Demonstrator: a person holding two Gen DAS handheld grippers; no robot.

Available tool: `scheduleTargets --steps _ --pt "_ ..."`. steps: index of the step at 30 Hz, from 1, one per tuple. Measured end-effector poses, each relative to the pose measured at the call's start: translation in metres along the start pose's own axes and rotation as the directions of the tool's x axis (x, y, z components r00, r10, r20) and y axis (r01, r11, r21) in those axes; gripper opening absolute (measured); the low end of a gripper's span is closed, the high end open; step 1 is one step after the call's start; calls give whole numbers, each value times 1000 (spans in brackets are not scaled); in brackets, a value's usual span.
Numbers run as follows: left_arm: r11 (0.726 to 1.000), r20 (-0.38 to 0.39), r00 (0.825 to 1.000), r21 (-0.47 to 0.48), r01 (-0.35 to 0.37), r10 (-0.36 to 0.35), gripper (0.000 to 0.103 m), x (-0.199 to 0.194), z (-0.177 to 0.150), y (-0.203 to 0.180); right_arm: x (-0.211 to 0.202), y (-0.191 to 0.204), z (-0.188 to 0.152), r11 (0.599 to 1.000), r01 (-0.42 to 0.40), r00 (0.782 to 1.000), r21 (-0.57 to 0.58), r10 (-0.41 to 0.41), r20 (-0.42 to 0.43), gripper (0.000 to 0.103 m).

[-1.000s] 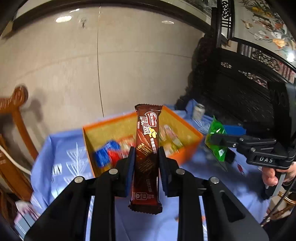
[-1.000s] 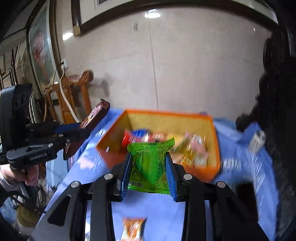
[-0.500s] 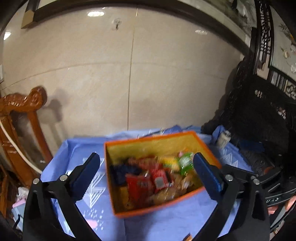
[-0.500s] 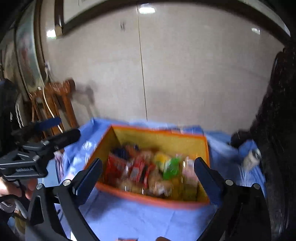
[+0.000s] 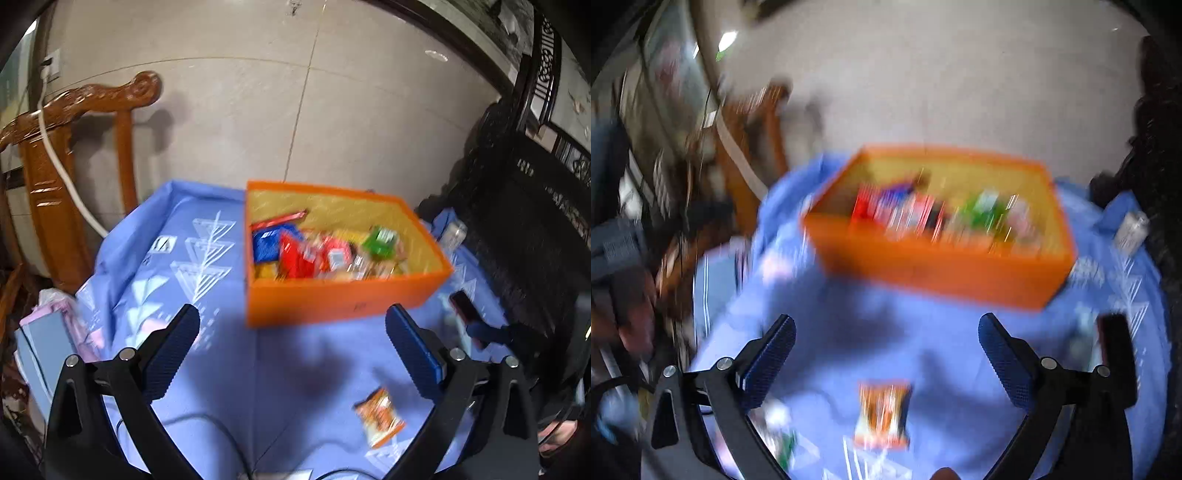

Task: Organize snacks
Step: 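Grasp the orange snack bag with the right tool while the left tool grasps the white packet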

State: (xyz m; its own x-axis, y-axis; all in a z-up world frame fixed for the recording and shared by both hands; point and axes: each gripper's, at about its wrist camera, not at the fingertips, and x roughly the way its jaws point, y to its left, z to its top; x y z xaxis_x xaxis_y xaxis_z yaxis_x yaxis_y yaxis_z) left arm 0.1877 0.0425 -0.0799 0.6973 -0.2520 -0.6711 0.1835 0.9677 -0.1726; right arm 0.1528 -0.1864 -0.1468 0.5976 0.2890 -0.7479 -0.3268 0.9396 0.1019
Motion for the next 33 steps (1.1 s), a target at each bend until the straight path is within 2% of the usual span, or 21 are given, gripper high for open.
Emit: scheduleTargets --steps 1,3,8,12,18,19,21,22,23,25,26,29,33 --pt "1000 -6 1000 0 -15 15 99 -5 -11 4 7 7 -15 1000 19 1000 -10 -19 -24 100" --pt "1000 -23 999 -6 -29 29 99 -11 -26 11 25 13 -31 1000 5 995 -3 -5 -99 100" --pt "996 -70 995 -30 -79 77 99 -27 -59 32 60 16 -61 999 38 983 24 -33 -180 99" --pt "992 -75 993 -71 -101 96 99 -42 -77 43 74 8 -68 996 37 980 82 -20 -199 99" --pt "986 -101 988 -111 -127 116 99 -47 -90 52 87 11 -70 997 54 973 58 -39 -229 98" --pt "986 -105 988 -110 -127 116 99 -48 -93 52 89 12 -70 997 56 972 48 -43 -233 94" --pt "987 -112 987 -98 -130 119 99 -47 -95 51 96 15 -73 998 51 965 29 -41 -261 78" --pt "988 -119 986 -85 -130 120 99 -46 -97 50 98 16 -75 998 58 963 18 -51 -266 67" --pt "989 -125 985 -74 -128 118 99 -45 -99 50 97 18 -76 997 73 965 -14 -74 -250 51" --pt "993 -147 984 -45 -113 105 99 -43 -104 46 95 15 -74 997 80 966 -18 -82 -247 39" --pt "995 -158 983 -34 -96 90 99 -41 -107 43 94 8 -72 997 70 967 19 -64 -245 36" --pt "1000 -209 978 22 -19 24 99 -35 -124 30 90 -12 -69 988 126 969 84 -105 -224 35" --pt "987 -285 957 136 89 -47 99 -28 -162 2 84 -36 -66 976 151 969 160 -114 -217 35"
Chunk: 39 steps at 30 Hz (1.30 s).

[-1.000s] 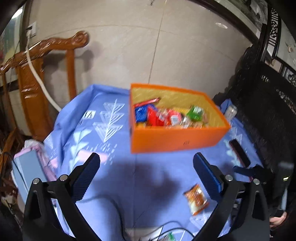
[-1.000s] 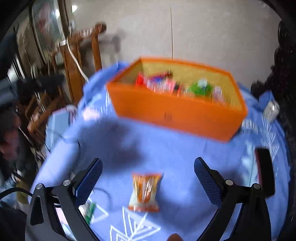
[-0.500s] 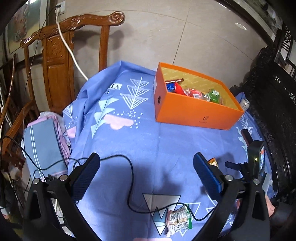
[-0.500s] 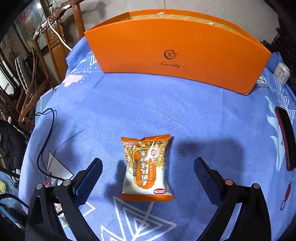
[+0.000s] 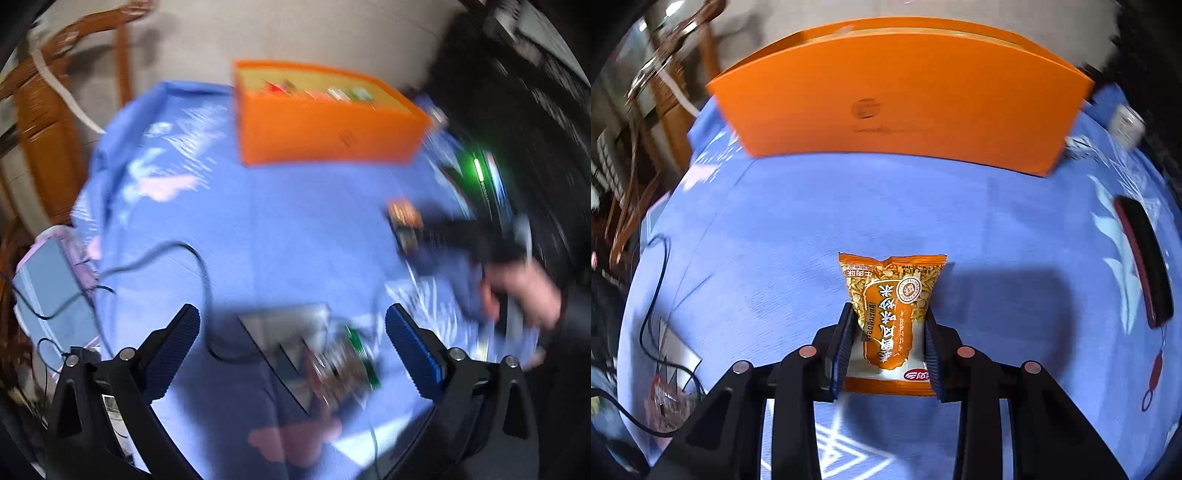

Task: Organize snacks
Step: 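Grasp the orange snack bag with the right tool while the left tool grasps the white packet, then carry the orange bag and white packet over the orange box and open both tools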

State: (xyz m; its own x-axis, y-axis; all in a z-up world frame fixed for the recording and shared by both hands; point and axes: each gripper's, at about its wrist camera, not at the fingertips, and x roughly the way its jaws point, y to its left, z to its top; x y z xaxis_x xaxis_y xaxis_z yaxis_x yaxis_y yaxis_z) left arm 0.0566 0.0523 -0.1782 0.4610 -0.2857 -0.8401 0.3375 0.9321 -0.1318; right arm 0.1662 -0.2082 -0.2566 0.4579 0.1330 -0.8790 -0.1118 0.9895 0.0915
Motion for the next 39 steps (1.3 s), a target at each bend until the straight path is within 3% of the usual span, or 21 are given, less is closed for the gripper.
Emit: scheduleTargets --steps 6,9,17,21,26,32,39 --pt "993 -24 999 113 47 -44 99 20 -34 -32 -17 -28 11 999 -19 999 48 17 30 35" --pt "988 -48 998 152 33 -26 99 41 -44 -40 -25 -33 12 997 -32 999 70 28 46 35" --pt "997 -107 993 58 -50 56 98 78 -48 -47 -29 -27 4 992 -81 995 92 76 59 36" --pt "997 -113 991 42 -71 75 84 84 -48 -57 -28 -28 0 990 -101 994 97 96 51 36" --pt "992 -92 988 15 -123 124 81 87 -56 -64 -30 -28 -2 990 -108 993 86 103 58 36" --pt "991 -55 991 -57 -121 118 53 77 -56 -48 -33 -24 -2 991 -118 991 68 113 72 36" --pt "993 -30 996 -84 -82 80 51 66 -60 -38 -41 -23 -5 992 -117 989 51 112 96 36"
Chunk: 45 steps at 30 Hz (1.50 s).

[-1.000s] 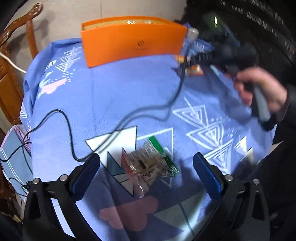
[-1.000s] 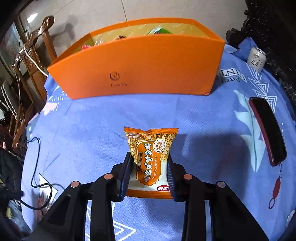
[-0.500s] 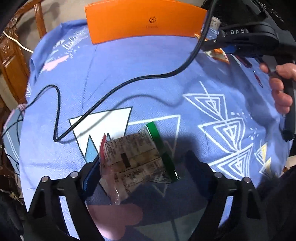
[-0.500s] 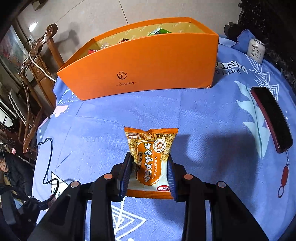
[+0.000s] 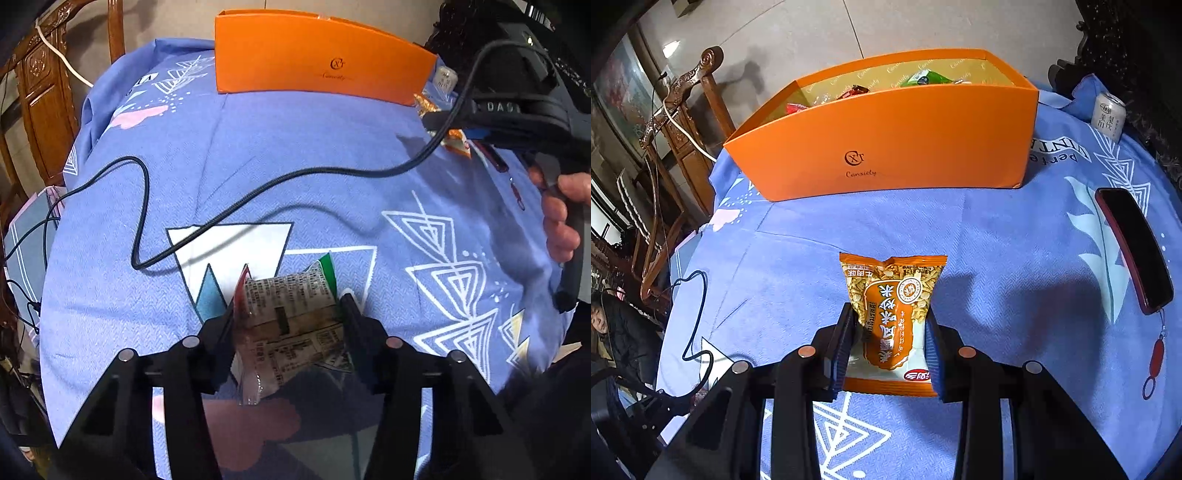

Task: Organize snacks
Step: 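Carry the orange bag and white packet over the orange box and open both tools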

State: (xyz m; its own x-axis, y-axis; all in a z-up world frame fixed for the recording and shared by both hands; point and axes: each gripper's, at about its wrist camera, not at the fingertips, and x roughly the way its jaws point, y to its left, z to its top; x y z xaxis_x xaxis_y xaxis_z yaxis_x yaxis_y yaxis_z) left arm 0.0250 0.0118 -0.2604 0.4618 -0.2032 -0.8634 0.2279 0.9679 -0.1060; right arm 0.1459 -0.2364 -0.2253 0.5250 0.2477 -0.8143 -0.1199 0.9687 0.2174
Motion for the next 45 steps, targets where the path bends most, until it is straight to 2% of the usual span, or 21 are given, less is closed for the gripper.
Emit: scheduleTargets --steps 6,11,17,22,28,32,35,39,45 --pt "1000 72 997 -4 -1 1 51 -34 13 6 -17 4 -1 1000 -3 999 -12 4 43 36" --pt "1000 161 987 12 9 -11 51 -76 39 13 -33 8 5 1000 -4 997 -15 6 82 36" --pt "999 247 968 32 41 -48 51 -115 82 18 -54 10 12 1000 -1 991 -9 2 130 36" --pt "998 301 952 39 51 -60 51 -126 140 14 -76 13 29 1000 -16 983 -5 17 181 36" --pt "996 358 931 66 57 -77 51 -122 231 -2 -100 12 84 1000 -12 963 -2 12 271 36" --pt "996 377 923 63 55 -75 51 -111 291 -9 -100 5 127 1000 -8 955 8 5 296 36" --pt "997 373 925 42 58 -70 51 -97 330 -6 -94 3 154 1000 -7 956 12 3 293 36" --pt "999 345 937 8 45 -45 51 -70 372 -2 -78 -1 184 1000 7 960 14 -10 278 36" --pt "1000 309 951 -16 18 -12 51 -33 397 5 -48 -3 214 1000 25 970 10 -27 243 36"
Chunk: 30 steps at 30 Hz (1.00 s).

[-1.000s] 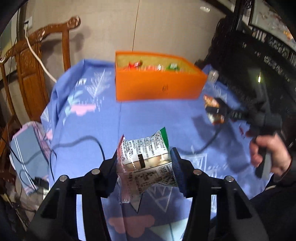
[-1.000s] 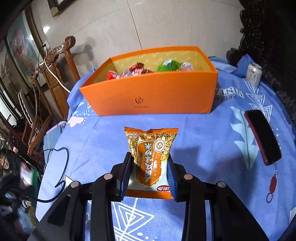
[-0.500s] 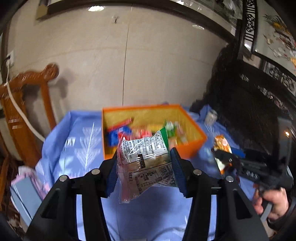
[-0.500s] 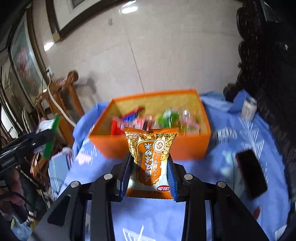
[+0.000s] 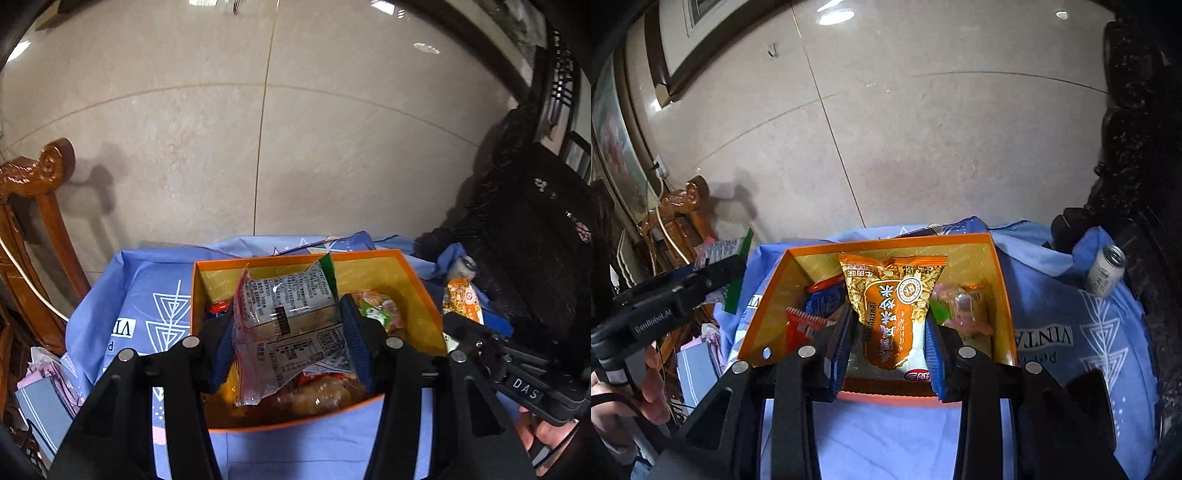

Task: Organize snacks

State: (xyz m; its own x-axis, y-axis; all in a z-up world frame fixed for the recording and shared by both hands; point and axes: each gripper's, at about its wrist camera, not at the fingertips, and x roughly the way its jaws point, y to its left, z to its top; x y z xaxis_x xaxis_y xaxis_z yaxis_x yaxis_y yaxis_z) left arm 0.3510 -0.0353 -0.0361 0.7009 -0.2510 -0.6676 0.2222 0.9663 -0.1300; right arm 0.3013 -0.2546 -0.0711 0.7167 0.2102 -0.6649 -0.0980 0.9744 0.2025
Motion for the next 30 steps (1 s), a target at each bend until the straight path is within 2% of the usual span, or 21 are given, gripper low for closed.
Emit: scheduleTargets --steps 4,5,6,7,8,9,11,14,16,30 --pt "1000 -19 1000 -3 -20 20 52 20 0 4 19 3 5 1000 -6 1000 -10 6 -28 36" --pt "1000 -23 999 -2 -29 28 54 23 0 5 24 4 6 1000 -13 999 -9 13 -37 38" --pt "999 -24 999 0 -40 40 66 24 -1 6 28 4 7 1000 -20 999 -9 20 -43 39" --pt "998 -24 997 5 -67 67 76 25 -2 6 30 5 7 1000 -25 998 -11 24 -50 60" --pt "994 -22 994 9 -108 108 98 25 -3 6 30 7 7 1000 -6 999 -20 5 -46 90" --pt "991 -15 990 11 -137 137 99 23 -4 6 29 9 7 999 19 999 -29 -19 -32 100" --pt "988 -24 988 17 -155 155 99 21 -5 7 26 14 6 998 44 998 -54 -45 -32 100" --pt "988 -54 987 -13 -152 152 99 20 -6 13 27 17 4 998 41 996 -55 -45 -81 100" --pt "988 -63 987 -32 -152 150 99 15 -8 15 24 19 3 998 31 996 -47 -35 -81 100" --pt "983 -49 982 -21 -183 181 99 -14 -17 14 2 29 -11 998 50 996 -37 -53 -77 100"
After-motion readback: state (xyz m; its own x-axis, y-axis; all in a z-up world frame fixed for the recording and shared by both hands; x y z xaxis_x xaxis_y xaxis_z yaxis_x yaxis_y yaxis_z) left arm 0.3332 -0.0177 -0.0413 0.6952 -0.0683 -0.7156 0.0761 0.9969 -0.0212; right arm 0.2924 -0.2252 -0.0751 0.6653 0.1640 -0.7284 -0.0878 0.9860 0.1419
